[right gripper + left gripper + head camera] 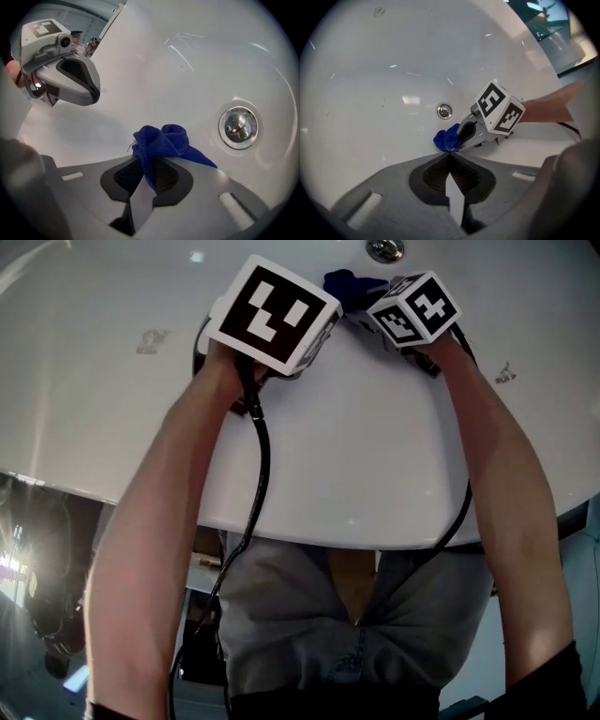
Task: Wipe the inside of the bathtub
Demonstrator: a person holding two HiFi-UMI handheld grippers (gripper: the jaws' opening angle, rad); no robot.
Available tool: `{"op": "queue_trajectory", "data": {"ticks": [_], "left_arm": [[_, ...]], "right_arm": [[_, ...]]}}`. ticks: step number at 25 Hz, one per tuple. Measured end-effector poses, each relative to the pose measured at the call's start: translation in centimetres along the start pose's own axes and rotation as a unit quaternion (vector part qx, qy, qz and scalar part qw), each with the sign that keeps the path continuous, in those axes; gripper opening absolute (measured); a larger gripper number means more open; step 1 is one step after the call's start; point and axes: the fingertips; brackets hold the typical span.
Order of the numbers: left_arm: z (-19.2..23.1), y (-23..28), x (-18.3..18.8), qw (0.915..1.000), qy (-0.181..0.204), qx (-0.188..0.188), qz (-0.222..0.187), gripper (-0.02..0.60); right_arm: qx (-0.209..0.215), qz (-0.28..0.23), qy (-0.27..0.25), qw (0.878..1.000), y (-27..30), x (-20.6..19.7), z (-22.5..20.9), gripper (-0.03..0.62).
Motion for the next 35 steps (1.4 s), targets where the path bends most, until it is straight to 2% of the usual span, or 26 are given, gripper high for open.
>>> {"op": "queue_trajectory", "data": {"ticks": [4,10,12,23,28,31,35], "left_arm": [[0.3,0.2,0.6,0.9994,0.025,0.009,-0.02,0.005],[0.4,-0.3,-1.0,0.9994,0.03,0.018,0.004,0.005],[0.4,-0.6,-1.5,0.9994,0.027,0.022,0.006,0.005],[-2.1,-2.3,-2.6,0.9999,0.014,-0.003,-0.001,0.005],[-2.8,-3.3,-3.6,0.9996,0.018,-0.01,0.02,0.005],[-3.6,-4.1,-3.1,0.9996,0.002,-0.029,0.0,0.005],[-4.1,-5.3,-2.8,0.9995,0.001,-0.032,-0.009,0.005]], "right_arm": [[-0.003,0.033,-0.024,0.999,1.2,-0.8,0.2,0.051],[0.011,0.107,-0.068,0.992,2.4,-2.8,1.6,0.051],[0.019,0.118,-0.078,0.99,2.4,-3.1,2.6,0.05],[0.063,0.116,-0.098,0.986,-1.0,-4.1,7.4,0.049],[0.084,0.122,-0.099,0.984,-2.4,-4.5,9.8,0.049],[0.098,0.126,-0.103,0.982,-3.4,-4.6,11.4,0.049],[0.116,0.122,-0.112,0.979,-4.8,-4.8,13.9,0.049]]}}
Point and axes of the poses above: the fingertips, and each gripper's own axes: y forward along the fingers, z to its left, x out of its top, and after that the axes turned 1 degree about y, right-handed
